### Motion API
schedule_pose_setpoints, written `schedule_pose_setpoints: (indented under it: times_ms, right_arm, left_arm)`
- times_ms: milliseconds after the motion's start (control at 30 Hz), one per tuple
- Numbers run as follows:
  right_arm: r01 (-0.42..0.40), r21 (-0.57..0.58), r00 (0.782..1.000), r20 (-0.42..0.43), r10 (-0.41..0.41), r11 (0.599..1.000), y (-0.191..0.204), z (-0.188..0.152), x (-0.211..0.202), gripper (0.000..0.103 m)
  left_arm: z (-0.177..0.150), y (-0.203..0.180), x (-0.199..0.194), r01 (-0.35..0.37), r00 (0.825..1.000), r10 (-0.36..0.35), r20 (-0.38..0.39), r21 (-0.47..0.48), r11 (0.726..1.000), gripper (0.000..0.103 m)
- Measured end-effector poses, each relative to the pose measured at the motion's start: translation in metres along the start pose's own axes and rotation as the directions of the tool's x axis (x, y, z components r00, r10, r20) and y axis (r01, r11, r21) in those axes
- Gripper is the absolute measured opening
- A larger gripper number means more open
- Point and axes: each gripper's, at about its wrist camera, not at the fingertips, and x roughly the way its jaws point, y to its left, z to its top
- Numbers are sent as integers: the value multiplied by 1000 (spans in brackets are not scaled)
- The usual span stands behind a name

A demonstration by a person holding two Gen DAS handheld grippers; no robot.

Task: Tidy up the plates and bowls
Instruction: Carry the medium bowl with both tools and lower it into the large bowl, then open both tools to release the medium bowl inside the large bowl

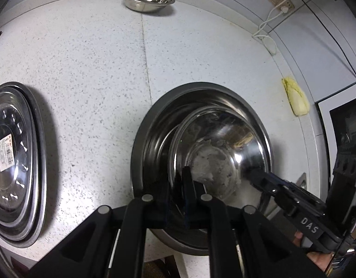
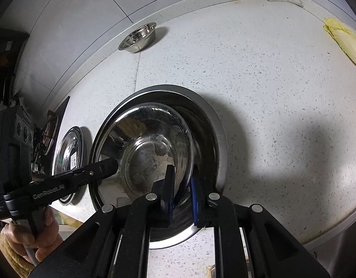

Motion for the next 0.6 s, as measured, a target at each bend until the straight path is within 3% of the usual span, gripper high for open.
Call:
schedule_pose_setpoints:
  times_ms: [267,600]
  right_arm:
    - [27,-20,1000,10,-26,999,1,1,-1,12]
    - [51,-1,997,50,-50,999,-6,3,-13,12]
  left_arm:
    - [-1,-5,3,-10,1000,10,4,44,999,12]
    - [-2,-23,-5,-66,995,54,80,153,986,16]
